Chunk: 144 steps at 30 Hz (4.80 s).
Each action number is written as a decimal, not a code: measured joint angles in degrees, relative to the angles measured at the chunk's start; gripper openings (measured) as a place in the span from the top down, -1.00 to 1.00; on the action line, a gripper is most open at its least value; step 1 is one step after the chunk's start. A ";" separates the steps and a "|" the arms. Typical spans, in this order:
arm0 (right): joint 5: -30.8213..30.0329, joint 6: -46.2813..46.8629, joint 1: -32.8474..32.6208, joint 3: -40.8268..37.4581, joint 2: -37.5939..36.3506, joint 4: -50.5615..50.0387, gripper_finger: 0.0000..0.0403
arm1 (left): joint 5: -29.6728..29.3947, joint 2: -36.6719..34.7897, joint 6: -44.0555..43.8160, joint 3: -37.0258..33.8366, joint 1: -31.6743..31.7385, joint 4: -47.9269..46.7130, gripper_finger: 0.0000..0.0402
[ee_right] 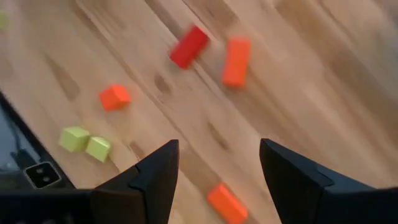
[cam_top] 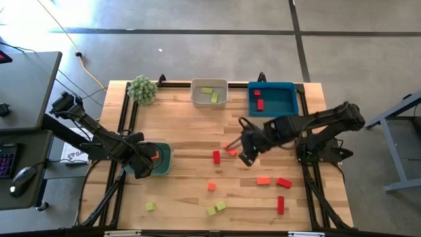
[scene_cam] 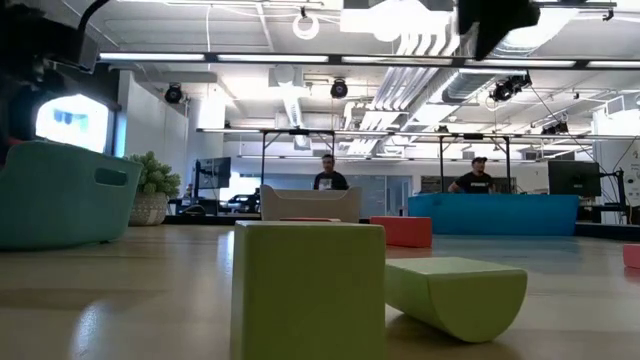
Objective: Sort & place blocks by color
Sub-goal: Put the orange block into the green bin, then put the red block into the blue bin
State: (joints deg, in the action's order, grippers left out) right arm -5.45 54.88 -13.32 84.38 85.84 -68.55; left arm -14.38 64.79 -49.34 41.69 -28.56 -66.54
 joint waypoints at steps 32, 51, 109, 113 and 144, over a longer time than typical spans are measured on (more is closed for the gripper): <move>11.70 18.15 -22.82 -19.34 0.04 -5.79 -0.04 | 5.17 0.02 1.35 -1.57 0.03 0.37 -0.02; 18.65 17.35 -22.69 -31.29 0.02 7.83 -0.04 | 5.28 0.02 -2.87 -1.57 0.03 0.37 -0.08; 8.93 4.02 0.39 -27.39 -0.09 21.21 0.49 | 2.44 0.02 27.08 15.70 40.66 23.37 -0.08; 6.28 -5.31 6.66 -23.85 -0.09 18.23 0.49 | 2.81 0.02 27.08 15.70 41.41 23.61 -0.08; -20.51 -55.53 50.13 -19.98 -0.13 25.46 0.49 | 4.86 0.20 23.91 15.68 41.40 23.38 -0.08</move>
State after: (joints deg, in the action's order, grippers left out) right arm -25.95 -0.65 36.82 64.40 85.71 -43.09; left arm -9.52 64.99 -25.43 57.36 12.84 -43.16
